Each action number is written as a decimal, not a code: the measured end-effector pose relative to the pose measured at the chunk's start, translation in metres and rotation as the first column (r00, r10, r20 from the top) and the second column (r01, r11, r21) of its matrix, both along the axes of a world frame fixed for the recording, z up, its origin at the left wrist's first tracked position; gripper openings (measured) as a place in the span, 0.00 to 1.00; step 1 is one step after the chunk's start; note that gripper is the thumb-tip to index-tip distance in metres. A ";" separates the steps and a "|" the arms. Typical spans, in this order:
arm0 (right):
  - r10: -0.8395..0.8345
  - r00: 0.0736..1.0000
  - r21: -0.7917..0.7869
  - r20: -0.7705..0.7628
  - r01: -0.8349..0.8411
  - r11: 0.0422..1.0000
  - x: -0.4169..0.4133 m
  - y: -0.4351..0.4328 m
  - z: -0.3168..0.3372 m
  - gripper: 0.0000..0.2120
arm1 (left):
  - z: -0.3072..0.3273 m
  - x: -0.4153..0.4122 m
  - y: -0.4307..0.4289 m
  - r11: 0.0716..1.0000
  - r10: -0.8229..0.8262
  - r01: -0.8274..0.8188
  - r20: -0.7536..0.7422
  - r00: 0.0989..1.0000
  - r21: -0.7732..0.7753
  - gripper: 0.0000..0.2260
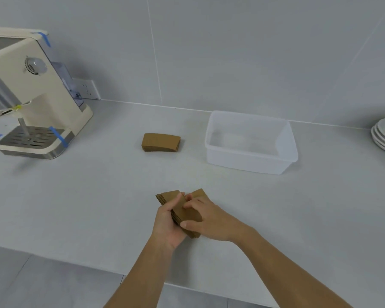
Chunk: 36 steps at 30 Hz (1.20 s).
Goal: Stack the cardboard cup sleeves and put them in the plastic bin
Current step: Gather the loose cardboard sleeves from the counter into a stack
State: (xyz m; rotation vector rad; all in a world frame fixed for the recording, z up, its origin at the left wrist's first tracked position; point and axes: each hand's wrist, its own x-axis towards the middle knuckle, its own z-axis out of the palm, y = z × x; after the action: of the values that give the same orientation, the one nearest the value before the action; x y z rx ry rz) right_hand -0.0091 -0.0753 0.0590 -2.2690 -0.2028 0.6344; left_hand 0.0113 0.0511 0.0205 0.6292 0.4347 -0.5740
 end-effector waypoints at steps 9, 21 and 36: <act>-0.213 0.972 -0.164 0.098 0.227 0.960 0.014 -0.017 0.005 0.21 | 0.000 0.007 0.017 0.998 0.061 -0.061 0.000 0.998 -0.018 0.15; -0.071 0.885 -0.541 0.460 0.343 0.768 -0.013 0.001 -0.052 0.26 | -0.005 -0.002 0.031 0.988 0.147 -0.146 -0.016 0.989 0.043 0.14; -0.162 0.947 -0.378 0.276 0.262 0.888 0.008 -0.017 -0.020 0.22 | 0.003 -0.001 0.030 0.987 0.116 -0.106 -0.079 0.990 0.119 0.05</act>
State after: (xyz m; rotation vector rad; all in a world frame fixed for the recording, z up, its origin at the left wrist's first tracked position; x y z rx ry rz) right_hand -0.0015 -0.0919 0.0391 -2.7269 0.0776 0.3034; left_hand 0.0104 0.0811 0.0239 0.6875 0.5828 -0.4736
